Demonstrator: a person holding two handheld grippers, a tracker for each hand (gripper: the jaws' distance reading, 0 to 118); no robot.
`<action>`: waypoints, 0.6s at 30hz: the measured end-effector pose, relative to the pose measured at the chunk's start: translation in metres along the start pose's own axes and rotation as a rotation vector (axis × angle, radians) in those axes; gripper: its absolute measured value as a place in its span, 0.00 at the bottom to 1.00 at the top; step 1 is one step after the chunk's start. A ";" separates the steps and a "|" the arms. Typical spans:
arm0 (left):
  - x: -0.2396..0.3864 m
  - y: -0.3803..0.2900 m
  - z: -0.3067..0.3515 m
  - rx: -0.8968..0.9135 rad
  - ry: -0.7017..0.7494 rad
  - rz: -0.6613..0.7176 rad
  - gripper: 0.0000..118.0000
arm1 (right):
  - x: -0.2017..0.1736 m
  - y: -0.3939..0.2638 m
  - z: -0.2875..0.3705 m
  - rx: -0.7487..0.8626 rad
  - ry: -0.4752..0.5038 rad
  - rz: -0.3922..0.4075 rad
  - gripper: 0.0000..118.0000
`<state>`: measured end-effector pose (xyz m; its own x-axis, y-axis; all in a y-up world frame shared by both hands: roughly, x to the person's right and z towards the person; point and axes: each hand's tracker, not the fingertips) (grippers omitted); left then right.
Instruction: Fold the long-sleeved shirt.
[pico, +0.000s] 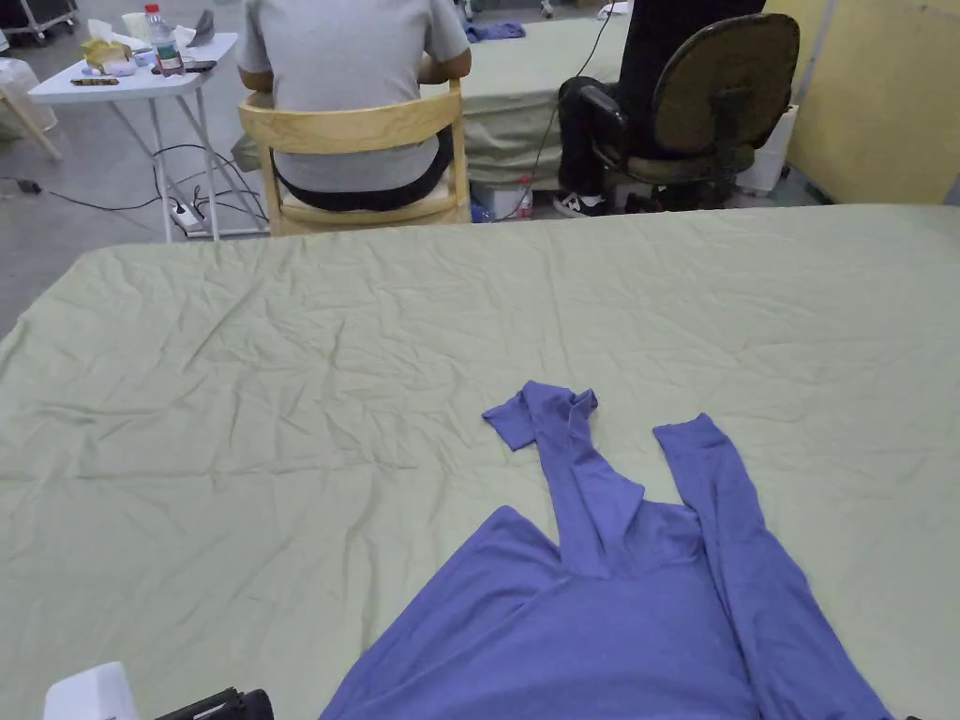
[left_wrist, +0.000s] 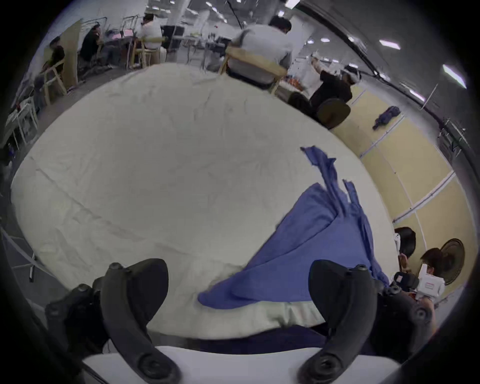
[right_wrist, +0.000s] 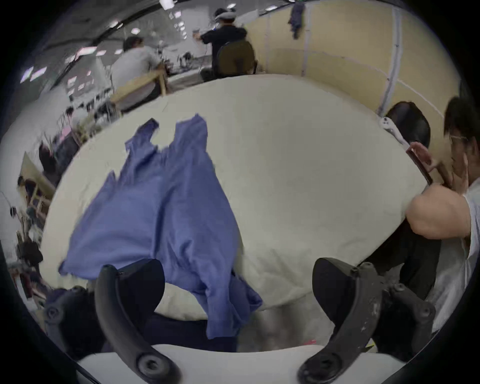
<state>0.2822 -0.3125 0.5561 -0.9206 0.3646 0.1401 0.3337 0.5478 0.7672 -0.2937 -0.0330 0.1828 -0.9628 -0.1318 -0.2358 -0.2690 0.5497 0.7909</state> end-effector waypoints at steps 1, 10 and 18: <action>0.000 -0.003 0.008 0.003 0.007 0.000 0.94 | -0.001 0.001 0.006 0.007 0.006 -0.009 0.94; -0.016 -0.053 -0.010 -0.052 0.011 0.047 0.36 | -0.049 -0.013 0.009 0.009 0.044 0.094 0.03; -0.076 -0.111 -0.091 -0.188 0.185 -0.174 0.81 | -0.049 0.003 -0.016 -0.028 0.091 0.118 0.03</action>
<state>0.2964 -0.4700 0.5171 -0.9877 0.1246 0.0948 0.1403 0.4351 0.8894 -0.2476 -0.0377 0.2057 -0.9858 -0.1426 -0.0891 -0.1531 0.5429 0.8257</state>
